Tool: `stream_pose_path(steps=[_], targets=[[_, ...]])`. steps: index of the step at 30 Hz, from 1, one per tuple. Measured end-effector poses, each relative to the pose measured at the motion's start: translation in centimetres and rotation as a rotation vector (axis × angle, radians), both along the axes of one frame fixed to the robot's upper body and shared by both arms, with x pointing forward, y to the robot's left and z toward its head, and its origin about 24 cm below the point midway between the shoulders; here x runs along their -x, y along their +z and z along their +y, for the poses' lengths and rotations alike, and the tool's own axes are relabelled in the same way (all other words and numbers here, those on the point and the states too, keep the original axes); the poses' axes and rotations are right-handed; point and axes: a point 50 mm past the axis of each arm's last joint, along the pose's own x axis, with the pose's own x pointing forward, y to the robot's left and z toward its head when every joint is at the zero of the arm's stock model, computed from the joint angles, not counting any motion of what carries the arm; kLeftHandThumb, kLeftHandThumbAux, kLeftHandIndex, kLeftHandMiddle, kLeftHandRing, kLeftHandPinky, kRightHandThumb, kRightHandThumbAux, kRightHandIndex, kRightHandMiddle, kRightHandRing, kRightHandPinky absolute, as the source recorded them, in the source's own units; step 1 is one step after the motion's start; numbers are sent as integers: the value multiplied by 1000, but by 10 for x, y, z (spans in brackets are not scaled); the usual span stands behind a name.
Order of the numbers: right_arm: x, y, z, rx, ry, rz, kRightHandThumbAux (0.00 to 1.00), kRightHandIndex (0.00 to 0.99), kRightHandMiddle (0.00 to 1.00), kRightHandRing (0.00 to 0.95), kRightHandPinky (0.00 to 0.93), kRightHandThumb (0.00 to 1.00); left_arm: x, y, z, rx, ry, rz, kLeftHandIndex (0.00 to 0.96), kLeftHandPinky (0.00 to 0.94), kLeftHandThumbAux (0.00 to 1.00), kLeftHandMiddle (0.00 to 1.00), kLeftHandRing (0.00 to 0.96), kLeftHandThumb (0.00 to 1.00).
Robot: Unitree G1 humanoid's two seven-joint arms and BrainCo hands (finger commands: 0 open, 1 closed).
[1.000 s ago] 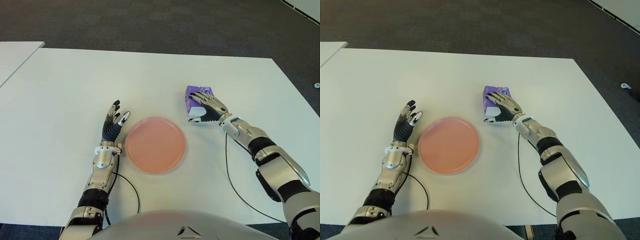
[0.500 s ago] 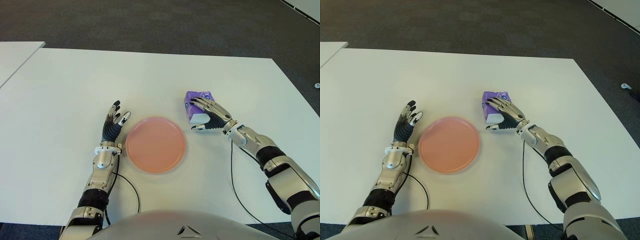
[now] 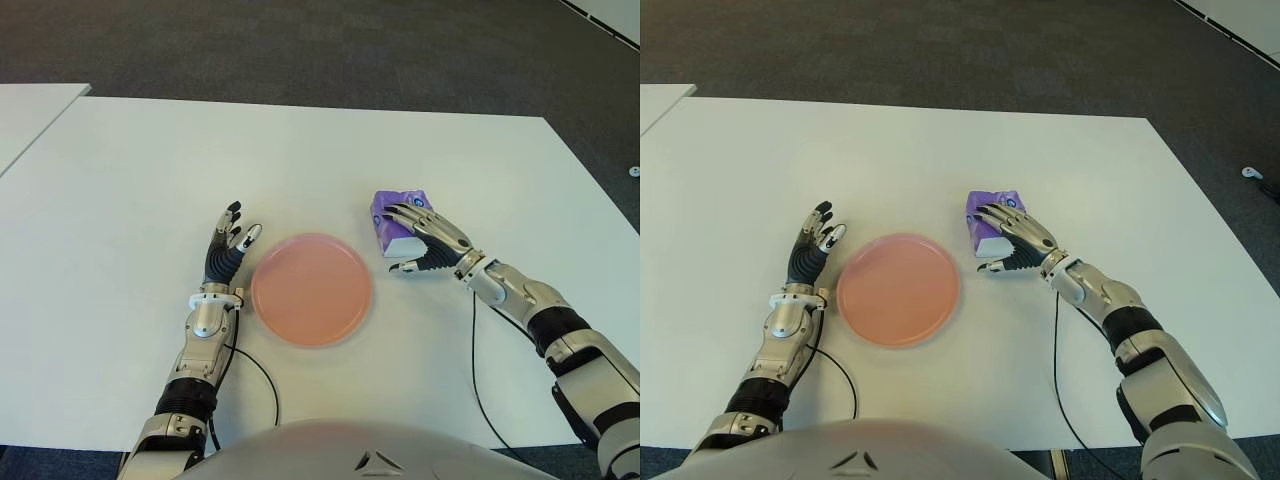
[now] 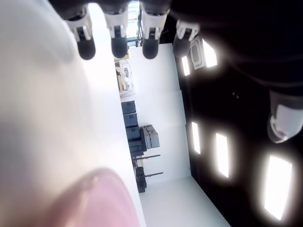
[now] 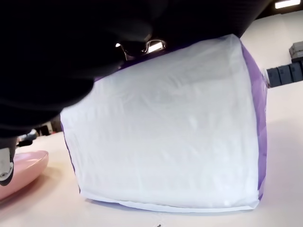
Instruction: Put the tissue paper into the plate.
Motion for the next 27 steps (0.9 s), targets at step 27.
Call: stream_pose_path(steps=[27], targets=[[-4, 42, 11, -95, 13, -203, 375, 0, 0, 0, 0, 313, -2, 2, 4, -8, -8, -6, 0, 0, 395, 0, 0, 0]])
